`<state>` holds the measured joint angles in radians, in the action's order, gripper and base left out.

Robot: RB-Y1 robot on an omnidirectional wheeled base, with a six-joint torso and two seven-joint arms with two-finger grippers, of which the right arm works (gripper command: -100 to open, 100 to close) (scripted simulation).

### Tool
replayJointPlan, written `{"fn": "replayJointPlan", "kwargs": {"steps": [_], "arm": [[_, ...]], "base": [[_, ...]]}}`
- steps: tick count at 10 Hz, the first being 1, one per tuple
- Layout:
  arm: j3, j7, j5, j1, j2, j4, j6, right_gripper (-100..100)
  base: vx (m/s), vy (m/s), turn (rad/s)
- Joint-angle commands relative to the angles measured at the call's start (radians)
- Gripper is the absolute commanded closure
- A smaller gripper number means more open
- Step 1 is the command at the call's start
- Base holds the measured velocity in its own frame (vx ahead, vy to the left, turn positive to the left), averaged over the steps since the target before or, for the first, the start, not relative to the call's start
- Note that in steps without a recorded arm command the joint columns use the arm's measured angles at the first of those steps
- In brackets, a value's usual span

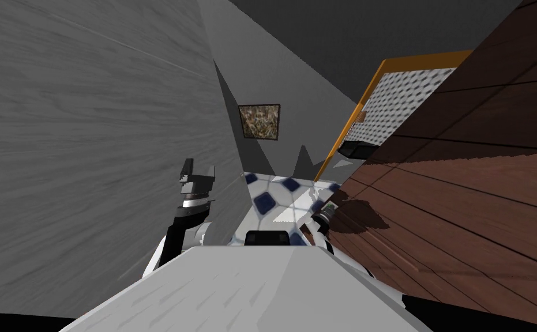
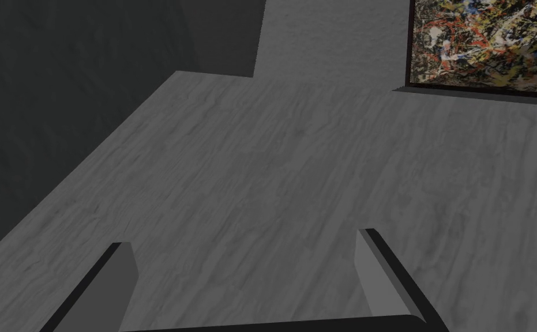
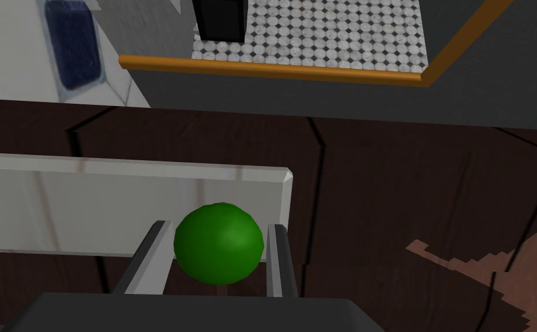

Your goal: Push the door open

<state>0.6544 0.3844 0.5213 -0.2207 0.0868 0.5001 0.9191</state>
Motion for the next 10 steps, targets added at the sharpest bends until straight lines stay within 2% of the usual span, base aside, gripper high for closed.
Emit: {"fn": "replayJointPlan", "kwargs": {"steps": [1, 3, 5, 8, 9, 10], "arm": [[0.025, 0.016, 0.018, 0.001, 0.008, 0.012, 0.01, 100], [0.033, 0.02, 0.024, 0.001, 0.009, 0.012, 0.013, 100], [0.07, 0.042, 0.053, 0.001, 0.013, 0.013, 0.027, 100], [0.103, 0.061, 0.078, 0.001, 0.014, 0.014, 0.039, 100], [0.096, 0.057, 0.073, 0.005, 0.01, 0.017, 0.032, 100], [0.122, 0.07, 0.093, 0.004, 0.017, 0.017, 0.046, 100]], "base": [[0.176, -0.125, -0.015], [0.15, -0.089, -0.025], [0.171, -0.137, -0.02], [0.184, -0.119, -0.03], [0.073, -0.049, -0.022], [0.136, -0.107, -0.021]]}}
